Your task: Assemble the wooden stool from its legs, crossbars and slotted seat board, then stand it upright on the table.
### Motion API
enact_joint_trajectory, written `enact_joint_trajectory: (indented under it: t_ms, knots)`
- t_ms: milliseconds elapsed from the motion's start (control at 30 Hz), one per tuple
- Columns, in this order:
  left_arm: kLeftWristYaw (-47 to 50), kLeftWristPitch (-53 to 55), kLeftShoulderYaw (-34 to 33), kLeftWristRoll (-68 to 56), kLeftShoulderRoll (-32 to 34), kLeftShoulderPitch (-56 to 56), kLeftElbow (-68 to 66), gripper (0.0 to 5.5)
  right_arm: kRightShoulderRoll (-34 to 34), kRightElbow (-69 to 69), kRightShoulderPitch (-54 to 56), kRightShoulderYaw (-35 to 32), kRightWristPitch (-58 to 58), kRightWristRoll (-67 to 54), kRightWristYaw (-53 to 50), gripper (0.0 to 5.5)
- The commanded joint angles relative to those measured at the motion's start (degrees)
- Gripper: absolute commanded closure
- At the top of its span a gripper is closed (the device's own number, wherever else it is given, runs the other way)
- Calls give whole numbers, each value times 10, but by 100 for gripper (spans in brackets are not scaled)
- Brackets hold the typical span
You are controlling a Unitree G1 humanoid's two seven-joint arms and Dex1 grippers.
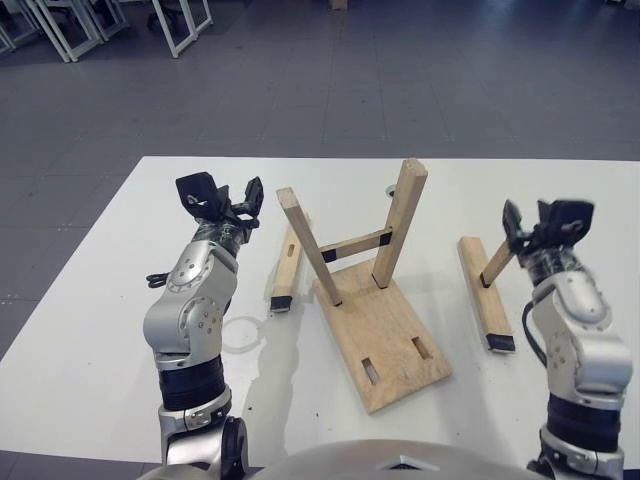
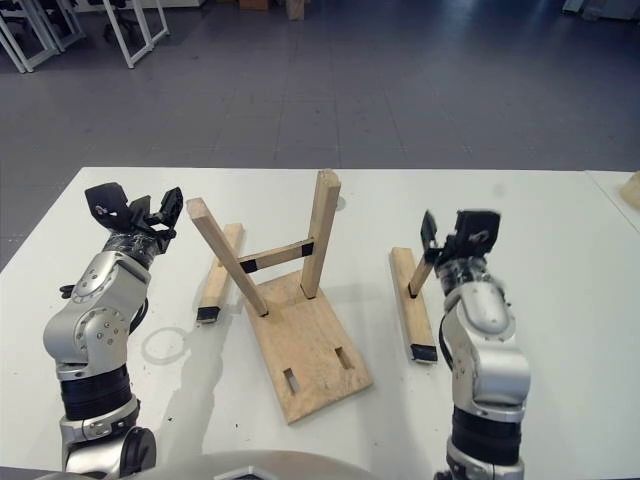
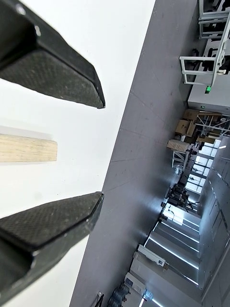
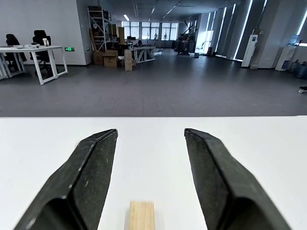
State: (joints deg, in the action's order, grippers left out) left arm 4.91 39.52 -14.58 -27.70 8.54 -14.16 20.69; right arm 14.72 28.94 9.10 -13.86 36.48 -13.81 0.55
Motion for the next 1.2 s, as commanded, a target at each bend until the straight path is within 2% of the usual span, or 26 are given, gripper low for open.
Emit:
enact_joint_trajectory:
  t_ms: [33, 100, 233, 267, 333, 500, 567, 700, 767, 933, 1033, 1133, 1200]
  knots:
    - [0, -8, 4, 11, -3, -1, 5, 230, 9, 35, 118, -12, 87, -21, -27, 293]
    - [0, -8, 4, 13, -4, -2, 5, 230, 10, 21, 152, -6, 118, -21, -32, 293]
    - [0, -8, 5, 15, -6, -7, 2, 230, 8, -15, 139, 10, 163, -11, -33, 293]
    - [0, -8, 4, 15, -5, -7, 2, 230, 6, -15, 137, 10, 167, -11, -35, 312]
    - [-1, -8, 3, 15, -5, -7, 3, 230, 4, -10, 148, 12, 171, -6, -41, 354]
    - [0, -8, 2, 16, -4, -6, 4, 230, -9, 7, 245, -15, 133, -7, -68, 354]
    - [0, -8, 3, 17, -5, -5, 5, 230, -13, -6, 215, -6, 140, -3, -62, 354]
    - [-3, -6, 3, 16, -1, -13, 0, 230, -35, -63, 49, 38, 116, 28, -54, 354]
    - [-4, -6, 2, 16, 2, -17, -4, 230, -46, -79, 13, 47, 98, 34, -51, 354]
    - [1, -17, 0, 20, -2, -26, -7, 230, -54, -89, 54, 25, 58, 28, -55, 354]
    - [2, -22, 0, 22, -6, -26, -6, 230, -56, -39, 111, -10, 1, 1, -51, 354]
    - [4, -23, 5, 23, -13, -10, 5, 230, -32, 50, 149, -31, 18, -37, -35, 304]
    - [5, -22, 7, 25, -17, 4, 17, 230, -17, 133, 96, -42, 73, -54, -30, 265]
